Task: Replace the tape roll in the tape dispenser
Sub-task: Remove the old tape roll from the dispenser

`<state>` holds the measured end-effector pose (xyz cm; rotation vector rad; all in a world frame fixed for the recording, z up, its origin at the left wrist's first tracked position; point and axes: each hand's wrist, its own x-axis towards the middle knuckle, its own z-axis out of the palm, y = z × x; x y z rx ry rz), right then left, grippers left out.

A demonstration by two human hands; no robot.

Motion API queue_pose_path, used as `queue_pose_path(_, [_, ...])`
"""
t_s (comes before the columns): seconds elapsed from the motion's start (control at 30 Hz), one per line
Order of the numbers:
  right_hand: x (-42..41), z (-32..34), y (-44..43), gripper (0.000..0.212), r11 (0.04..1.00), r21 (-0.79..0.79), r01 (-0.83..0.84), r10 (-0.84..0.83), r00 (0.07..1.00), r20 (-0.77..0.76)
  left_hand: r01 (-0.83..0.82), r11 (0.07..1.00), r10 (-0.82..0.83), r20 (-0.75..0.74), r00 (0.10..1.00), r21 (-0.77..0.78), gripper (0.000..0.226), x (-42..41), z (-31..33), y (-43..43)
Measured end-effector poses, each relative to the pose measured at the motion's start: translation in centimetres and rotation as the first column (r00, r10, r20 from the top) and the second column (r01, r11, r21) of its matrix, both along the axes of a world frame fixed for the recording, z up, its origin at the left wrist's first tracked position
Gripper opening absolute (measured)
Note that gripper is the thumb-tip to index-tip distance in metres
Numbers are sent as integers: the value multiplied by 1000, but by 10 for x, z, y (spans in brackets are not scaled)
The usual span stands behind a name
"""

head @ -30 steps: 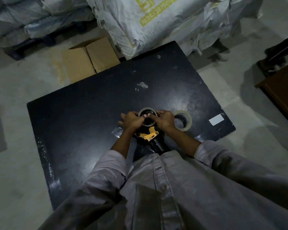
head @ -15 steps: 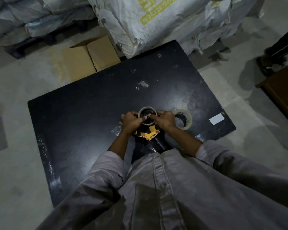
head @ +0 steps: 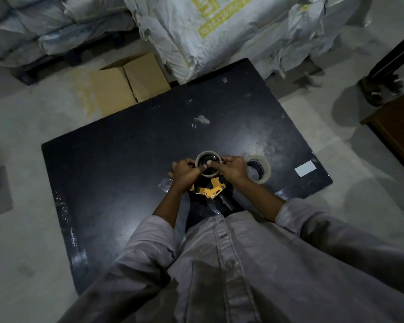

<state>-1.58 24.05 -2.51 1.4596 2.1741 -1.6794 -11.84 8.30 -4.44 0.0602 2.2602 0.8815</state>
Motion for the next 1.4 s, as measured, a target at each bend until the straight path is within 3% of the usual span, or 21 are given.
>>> queue_pose_path(0.1, [1,2,4,51,996,-35,-83,83,997,-9,-16,997,9,91,996,70,59,-18,-43,-5])
queue_pose_path(0.13, [2,3,7,60,987,-100,-128,126,992,-28,-34,995,21,132,991,90,61,-22,-42,-7])
queue_pose_path(0.2, [6,5,14,100,960,-130,-250,242,968,-71,-63,984,21,247,969,167,57,-21,-2,-8])
queue_pose_path(0.27, [6,2,18,136,896,73,-438,441,897,-28,18,974,-75,248,966,225,38,-16,39,-11])
queue_pose_path(0.33, [1,9,13,145,752,249,-610,612,787,78,163,962,-212,226,951,217,39,-18,42,-20])
queue_pose_path(0.4, [-10,19,4,138,630,329,-703,697,699,159,328,926,-364,207,908,188,75,-20,36,-25])
queue_pose_path(0.47, [-20,23,2,125,560,368,-742,731,652,201,512,856,-517,89,851,78,101,-16,37,-23])
queue_pose_path(0.57, [-23,24,12,114,590,359,-723,700,679,219,583,812,-580,-140,802,-30,112,-5,33,-22])
queue_pose_path(0.67, [-17,31,18,108,567,403,-718,711,674,200,585,811,-572,-187,798,12,122,-14,-6,-33])
queue_pose_path(0.83, [-18,42,30,97,476,423,-771,783,590,195,660,744,-668,-145,730,-107,121,-23,-7,-33])
queue_pose_path(1.13, [-13,39,50,97,485,329,-811,825,548,135,723,673,-738,-69,672,-158,116,-23,25,-24])
queue_pose_path(1.2, [-9,37,50,105,557,281,-782,800,595,72,729,662,-742,-11,670,-176,126,-26,21,-20])
queue_pose_path(1.27, [-1,35,49,124,698,145,-702,713,700,-43,714,679,-715,69,696,-171,122,-32,17,-10])
queue_pose_path(1.33, [10,30,46,127,821,-86,-564,552,824,-130,645,756,-634,125,764,-108,101,-38,24,1])
queue_pose_path(1.4, [15,22,44,101,865,-217,-453,429,890,-153,571,821,-568,146,810,24,64,-40,39,9])
